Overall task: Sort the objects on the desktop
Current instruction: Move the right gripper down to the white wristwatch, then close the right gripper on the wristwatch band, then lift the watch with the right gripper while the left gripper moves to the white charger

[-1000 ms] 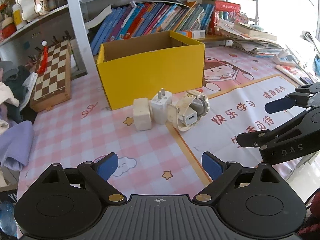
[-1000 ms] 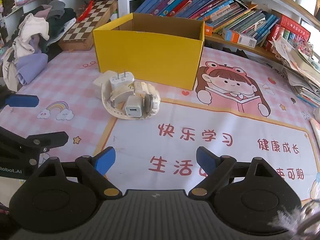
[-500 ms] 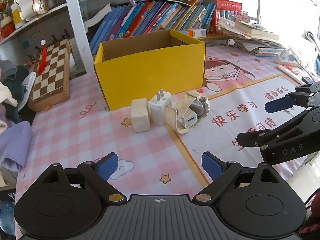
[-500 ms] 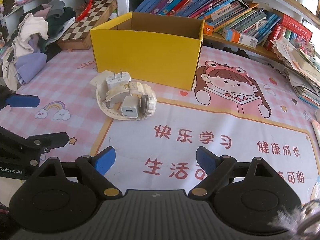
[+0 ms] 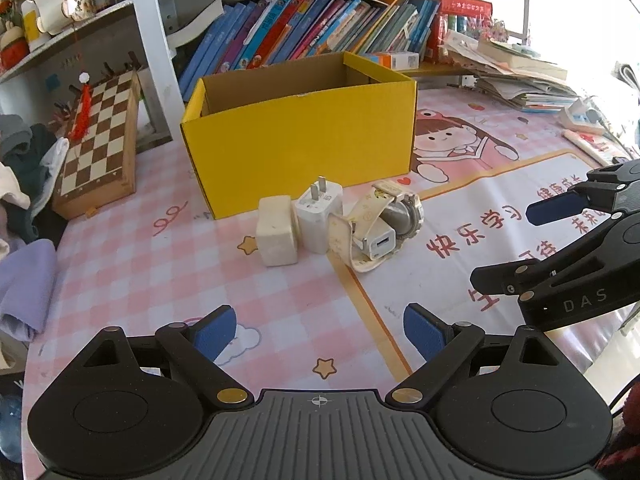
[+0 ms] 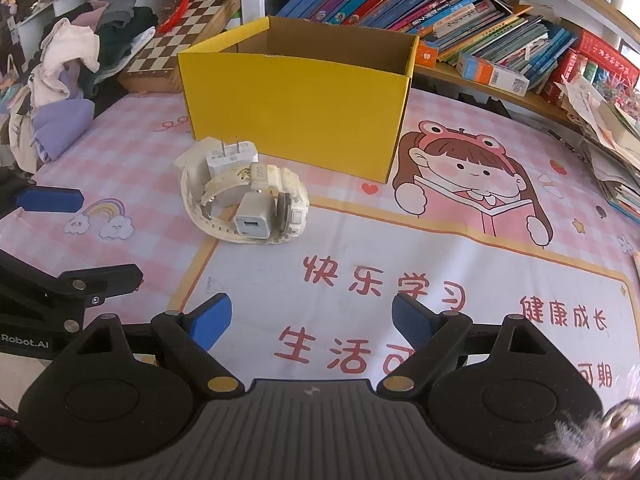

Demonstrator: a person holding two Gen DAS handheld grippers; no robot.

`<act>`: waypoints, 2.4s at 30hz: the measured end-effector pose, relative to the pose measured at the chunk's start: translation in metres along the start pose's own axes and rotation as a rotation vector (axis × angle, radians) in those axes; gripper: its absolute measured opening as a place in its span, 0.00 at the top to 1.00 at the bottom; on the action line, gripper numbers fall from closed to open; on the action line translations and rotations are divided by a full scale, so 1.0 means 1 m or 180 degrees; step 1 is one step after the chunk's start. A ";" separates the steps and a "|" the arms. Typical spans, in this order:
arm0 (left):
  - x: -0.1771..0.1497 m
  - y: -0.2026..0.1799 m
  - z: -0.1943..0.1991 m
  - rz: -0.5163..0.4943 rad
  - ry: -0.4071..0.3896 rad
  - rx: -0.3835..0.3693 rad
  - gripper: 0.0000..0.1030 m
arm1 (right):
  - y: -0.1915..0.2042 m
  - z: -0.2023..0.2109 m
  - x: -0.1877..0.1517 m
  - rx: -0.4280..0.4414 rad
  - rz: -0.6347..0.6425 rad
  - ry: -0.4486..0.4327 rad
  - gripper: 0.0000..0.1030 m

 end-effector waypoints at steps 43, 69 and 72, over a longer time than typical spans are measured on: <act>0.019 0.015 -0.041 0.0129 0.0245 0.0179 0.10 | 0.000 -0.073 0.052 0.0451 0.0081 0.0242 0.76; 0.030 -0.002 -0.050 -0.0010 0.0239 0.0056 0.10 | -0.010 -0.069 0.066 0.0789 -0.0174 0.0207 0.84; 0.030 -0.003 -0.050 0.0001 0.0242 0.0042 0.10 | -0.021 -0.065 0.068 0.0711 -0.0322 0.0220 0.85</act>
Point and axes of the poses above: each gripper's, at about its wrist camera, not at the fingertips, and z roughly against the way its jaws point, y to its left, x to its top, the point moved 7 cm from there along -z, roughly the way its jaws point, and after that the axes turned 15 degrees about -z, right-handed, at the moved point
